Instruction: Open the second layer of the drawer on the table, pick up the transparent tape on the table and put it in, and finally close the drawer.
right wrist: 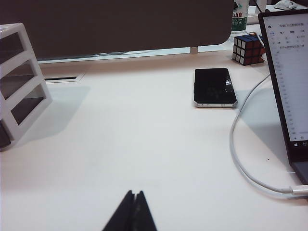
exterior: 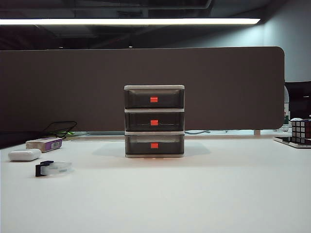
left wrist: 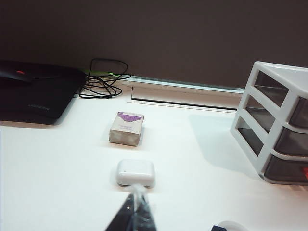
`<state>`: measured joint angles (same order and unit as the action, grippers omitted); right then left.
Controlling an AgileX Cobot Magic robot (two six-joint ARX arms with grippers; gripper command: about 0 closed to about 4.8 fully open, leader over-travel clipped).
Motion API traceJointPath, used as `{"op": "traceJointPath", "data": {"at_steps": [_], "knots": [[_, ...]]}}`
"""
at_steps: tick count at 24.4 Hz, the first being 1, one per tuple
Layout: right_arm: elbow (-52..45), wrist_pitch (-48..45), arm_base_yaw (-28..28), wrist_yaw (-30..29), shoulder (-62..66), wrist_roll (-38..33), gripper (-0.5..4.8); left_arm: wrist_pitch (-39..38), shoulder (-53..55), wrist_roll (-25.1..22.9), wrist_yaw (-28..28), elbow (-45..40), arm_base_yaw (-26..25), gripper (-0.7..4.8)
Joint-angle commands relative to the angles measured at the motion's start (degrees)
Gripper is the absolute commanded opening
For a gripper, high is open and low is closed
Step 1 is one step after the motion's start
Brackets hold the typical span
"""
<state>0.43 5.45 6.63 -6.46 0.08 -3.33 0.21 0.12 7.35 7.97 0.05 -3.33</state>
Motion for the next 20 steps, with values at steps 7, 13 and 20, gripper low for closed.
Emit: {"op": "traceJointPath", "data": {"at_steps": [7,13,20], "knots": [[-0.28,-0.81,-0.02,0.17,-0.11,0.17,-0.05,0.55,0.02,0.15,0.24,0.37,-0.04,-0.05],[-0.31,-0.57,-0.04,-5.25,-0.11,-3.78,-0.05,0.22,0.02,5.07,10.73,0.37,-0.02,-0.05],[-0.28,1.97,-0.09,-26.82,-0.11,-10.45,-0.05,-4.81,0.02,11.76,32.96,0.39,-0.02,-0.05]]}}
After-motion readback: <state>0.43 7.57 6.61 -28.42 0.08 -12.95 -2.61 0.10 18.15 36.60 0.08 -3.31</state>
